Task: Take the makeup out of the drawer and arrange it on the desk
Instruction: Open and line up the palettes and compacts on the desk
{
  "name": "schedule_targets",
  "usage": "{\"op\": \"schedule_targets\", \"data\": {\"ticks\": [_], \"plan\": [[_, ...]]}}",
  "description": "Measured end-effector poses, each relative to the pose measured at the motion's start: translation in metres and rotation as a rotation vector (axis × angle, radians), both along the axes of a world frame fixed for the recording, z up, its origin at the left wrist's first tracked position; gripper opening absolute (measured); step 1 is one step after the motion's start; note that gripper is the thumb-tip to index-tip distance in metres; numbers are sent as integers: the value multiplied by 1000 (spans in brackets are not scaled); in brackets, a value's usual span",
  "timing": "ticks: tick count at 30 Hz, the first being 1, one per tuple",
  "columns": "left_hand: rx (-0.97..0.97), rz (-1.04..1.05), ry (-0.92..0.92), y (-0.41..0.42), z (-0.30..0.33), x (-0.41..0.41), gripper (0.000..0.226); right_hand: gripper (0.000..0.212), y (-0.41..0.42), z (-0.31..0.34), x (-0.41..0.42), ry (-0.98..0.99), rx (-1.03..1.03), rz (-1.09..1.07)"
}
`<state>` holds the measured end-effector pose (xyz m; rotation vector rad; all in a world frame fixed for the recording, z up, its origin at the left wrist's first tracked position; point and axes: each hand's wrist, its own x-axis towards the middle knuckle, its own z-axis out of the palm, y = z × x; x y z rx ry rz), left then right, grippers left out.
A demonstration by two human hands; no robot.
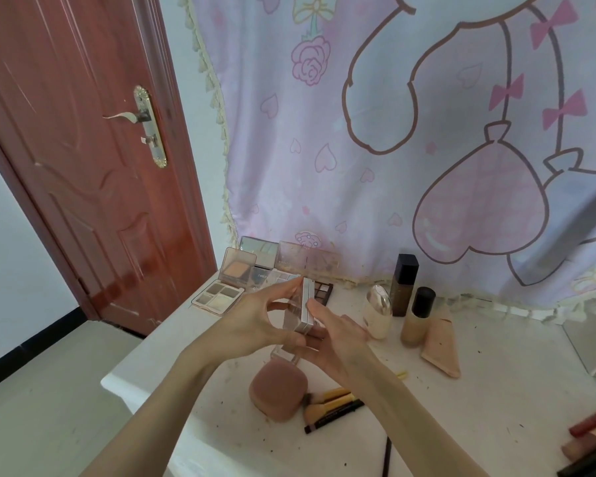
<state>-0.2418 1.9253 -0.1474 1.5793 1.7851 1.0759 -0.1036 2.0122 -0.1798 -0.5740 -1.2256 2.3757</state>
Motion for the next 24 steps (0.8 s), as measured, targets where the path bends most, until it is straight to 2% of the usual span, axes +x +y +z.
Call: {"op": "schedule_targets", "data": {"ticks": [3, 8, 13, 18, 20, 24], "plan": [[-46, -18, -13, 2, 8, -6, 79, 32, 1, 4, -5, -1, -28, -7], [-52, -44, 24, 0, 19, -8, 74, 24, 3, 5, -10, 0, -52, -1], [-75, -93, -35, -1, 27, -18, 66, 29, 5, 4, -11, 1, -53, 22], [-118, -129, -54, 6, 33, -26, 53, 34, 8, 5, -15, 67, -228, 39], [-71, -99, -27, 8, 33, -30, 42, 37, 10, 4, -17, 80, -304, 24], [-2, 104, 66, 22, 26, -41, 28, 35, 17, 1, -23, 59, -351, 26]]}}
